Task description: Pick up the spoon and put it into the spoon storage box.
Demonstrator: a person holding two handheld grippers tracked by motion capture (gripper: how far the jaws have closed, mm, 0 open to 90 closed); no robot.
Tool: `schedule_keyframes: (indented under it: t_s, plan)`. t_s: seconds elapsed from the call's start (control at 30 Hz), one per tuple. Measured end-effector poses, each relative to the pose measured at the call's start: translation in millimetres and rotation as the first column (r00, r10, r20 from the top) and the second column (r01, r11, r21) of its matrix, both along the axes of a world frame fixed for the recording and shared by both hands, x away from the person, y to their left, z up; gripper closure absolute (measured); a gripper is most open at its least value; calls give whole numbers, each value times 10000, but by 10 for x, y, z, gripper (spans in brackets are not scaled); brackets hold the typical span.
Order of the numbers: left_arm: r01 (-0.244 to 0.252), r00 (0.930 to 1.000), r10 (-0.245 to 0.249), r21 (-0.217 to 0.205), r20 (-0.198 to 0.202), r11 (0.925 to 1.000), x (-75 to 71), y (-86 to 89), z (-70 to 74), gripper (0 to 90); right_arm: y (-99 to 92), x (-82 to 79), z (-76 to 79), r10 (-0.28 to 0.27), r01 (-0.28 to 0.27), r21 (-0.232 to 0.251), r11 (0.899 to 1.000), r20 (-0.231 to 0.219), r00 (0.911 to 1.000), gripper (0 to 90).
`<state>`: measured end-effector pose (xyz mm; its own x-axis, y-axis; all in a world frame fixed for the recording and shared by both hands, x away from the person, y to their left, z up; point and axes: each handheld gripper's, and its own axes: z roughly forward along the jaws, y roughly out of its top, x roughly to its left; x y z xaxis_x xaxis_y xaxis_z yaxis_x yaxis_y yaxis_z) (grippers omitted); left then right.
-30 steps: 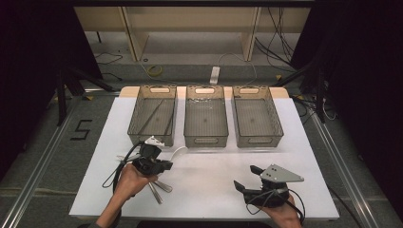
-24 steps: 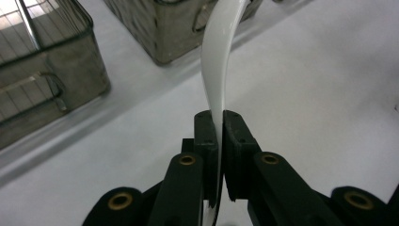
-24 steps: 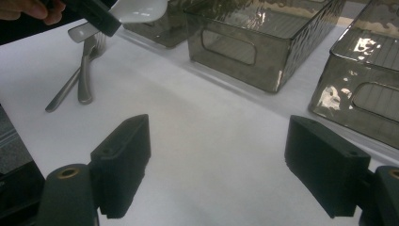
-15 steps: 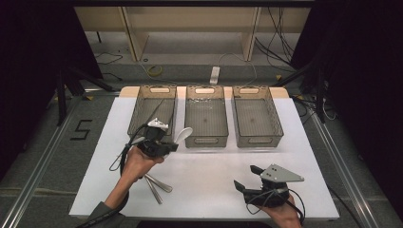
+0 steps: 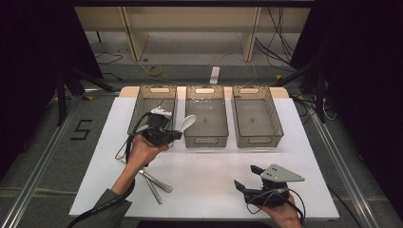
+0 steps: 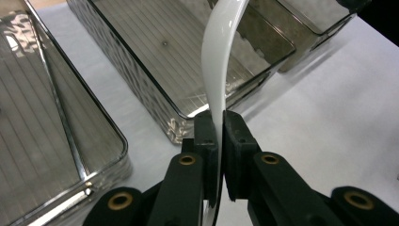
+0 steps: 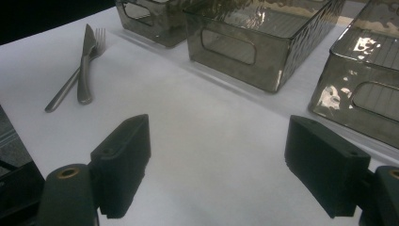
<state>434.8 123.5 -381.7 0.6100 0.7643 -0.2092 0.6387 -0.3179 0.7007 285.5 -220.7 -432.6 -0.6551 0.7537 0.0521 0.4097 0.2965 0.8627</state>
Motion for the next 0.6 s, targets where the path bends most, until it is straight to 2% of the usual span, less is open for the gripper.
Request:
schedule_keyframes:
  t_s: [0.37,0.4,0.47,0.6]
  plan:
    - [-400,9991,402,-143,144,9991,258,-31,60,851,-4,-2,4,4,-4,20,10000,47,10000,238]
    - [-389,9992,389,-63,109,9992,277,-43,61,851,-4,-2,4,9,-9,22,10000,40,10000,238]
    - [-498,9988,498,-280,19,9984,319,-63,52,851,1,-2,2,13,-13,24,10000,8,10000,238]
    - [-595,9982,594,-309,-41,9977,401,-97,46,851,3,-7,3,32,-32,5,10000,30,10000,238]
